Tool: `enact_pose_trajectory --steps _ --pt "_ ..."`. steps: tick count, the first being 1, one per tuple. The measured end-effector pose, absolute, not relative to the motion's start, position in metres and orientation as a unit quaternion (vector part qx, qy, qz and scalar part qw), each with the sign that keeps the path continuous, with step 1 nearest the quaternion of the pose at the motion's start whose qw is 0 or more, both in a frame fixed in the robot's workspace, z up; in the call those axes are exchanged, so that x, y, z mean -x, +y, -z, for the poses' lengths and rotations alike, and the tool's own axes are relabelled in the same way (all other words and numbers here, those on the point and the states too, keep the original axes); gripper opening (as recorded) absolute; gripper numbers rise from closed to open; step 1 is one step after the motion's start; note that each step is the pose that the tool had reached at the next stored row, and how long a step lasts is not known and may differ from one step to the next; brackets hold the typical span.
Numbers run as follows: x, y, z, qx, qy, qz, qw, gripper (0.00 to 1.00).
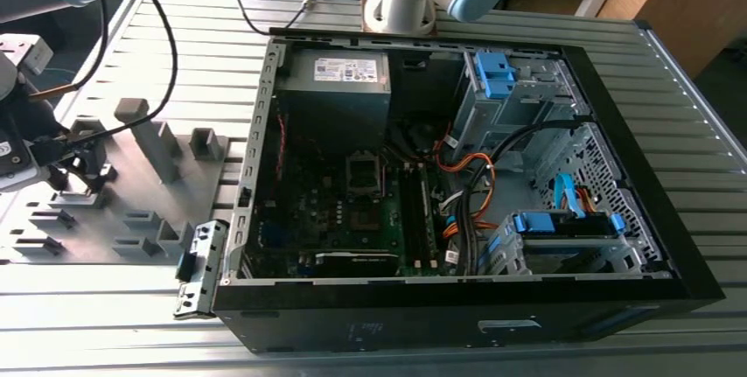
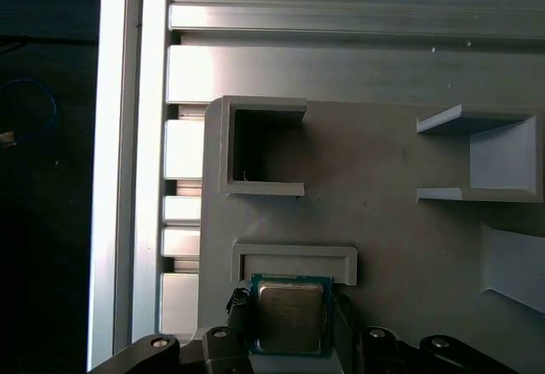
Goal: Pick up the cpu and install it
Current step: 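Pick up the cpu and move it towards the insertion slot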
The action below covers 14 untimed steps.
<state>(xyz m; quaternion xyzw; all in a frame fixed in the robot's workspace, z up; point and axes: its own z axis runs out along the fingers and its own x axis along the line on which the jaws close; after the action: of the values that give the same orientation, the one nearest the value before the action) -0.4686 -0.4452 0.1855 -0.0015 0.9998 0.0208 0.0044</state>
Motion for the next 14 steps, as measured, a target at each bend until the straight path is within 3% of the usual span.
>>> enact_pose_trajectory --steps 4,5,14 --pt "0.4686 -0.4452 -0.1854 0.001 1.000 -0.021 0.004 0.52" --pt "0.4686 -0.4452 -0.1854 0.001 1.000 -0.021 0.004 0.58" --pt "0.4686 -0.4452 -0.1846 0.002 1.000 -0.020 0.004 0.58"
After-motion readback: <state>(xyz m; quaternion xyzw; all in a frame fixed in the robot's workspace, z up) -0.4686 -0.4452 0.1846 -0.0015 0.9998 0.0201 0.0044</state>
